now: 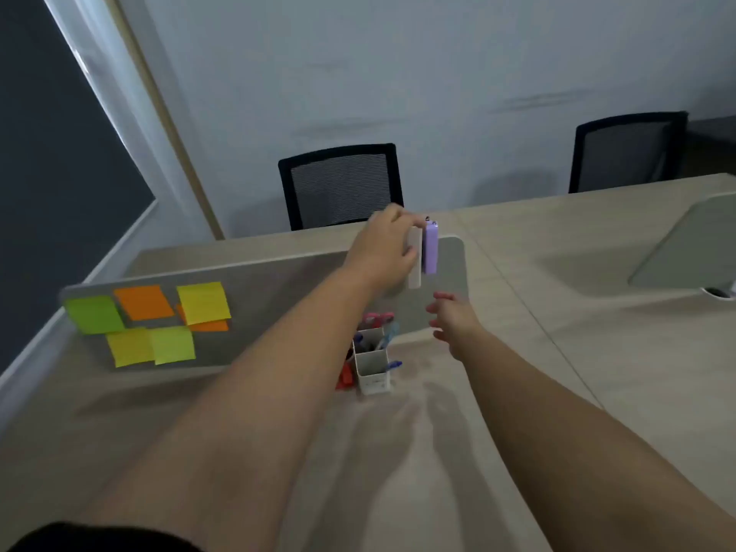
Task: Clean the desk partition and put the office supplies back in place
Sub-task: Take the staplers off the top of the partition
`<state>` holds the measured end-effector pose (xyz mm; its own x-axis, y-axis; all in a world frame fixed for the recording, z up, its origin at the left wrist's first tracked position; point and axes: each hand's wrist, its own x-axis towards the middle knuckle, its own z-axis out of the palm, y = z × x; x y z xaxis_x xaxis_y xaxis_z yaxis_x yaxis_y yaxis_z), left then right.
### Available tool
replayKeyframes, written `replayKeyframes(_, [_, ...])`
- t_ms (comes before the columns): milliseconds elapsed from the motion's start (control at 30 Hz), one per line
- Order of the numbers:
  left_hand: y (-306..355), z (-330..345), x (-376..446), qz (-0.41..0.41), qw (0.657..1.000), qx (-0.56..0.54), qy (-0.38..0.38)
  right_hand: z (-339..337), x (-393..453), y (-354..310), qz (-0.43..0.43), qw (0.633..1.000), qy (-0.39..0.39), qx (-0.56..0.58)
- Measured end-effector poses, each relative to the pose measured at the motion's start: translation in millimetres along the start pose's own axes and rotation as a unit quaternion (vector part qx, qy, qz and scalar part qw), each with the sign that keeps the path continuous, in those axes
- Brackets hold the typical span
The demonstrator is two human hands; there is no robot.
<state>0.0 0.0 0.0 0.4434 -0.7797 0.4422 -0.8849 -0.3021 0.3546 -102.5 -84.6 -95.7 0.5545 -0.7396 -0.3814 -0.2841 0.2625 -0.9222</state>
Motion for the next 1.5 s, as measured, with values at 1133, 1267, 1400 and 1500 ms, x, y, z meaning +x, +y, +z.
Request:
replayKeyframes(1133, [50.7,104.5,-7.5,0.091,0.993,0.071,-0.041,-103.4,34.9,10.3,-0.012,0.897,0.123,0.425])
replayKeyframes(1267, [44.3,168.3,-87.0,-0.035,0.986,0.028,-0.160,-121.3,23.4,99.0,0.060,0.940,0.153,0.298])
replayKeyframes(1400, [37.0,208.3,-142.7,-0.081,0.964,0.006,-0.255,-134.2,11.8,163.2,0.122,0.967,0.154,0.163])
replayKeyframes(1500, [38.1,224.4,-162.1,-0.104,0.953,0.005,-0.284,-142.8,6.6,188.9,0.134,0.975,0.158,0.078])
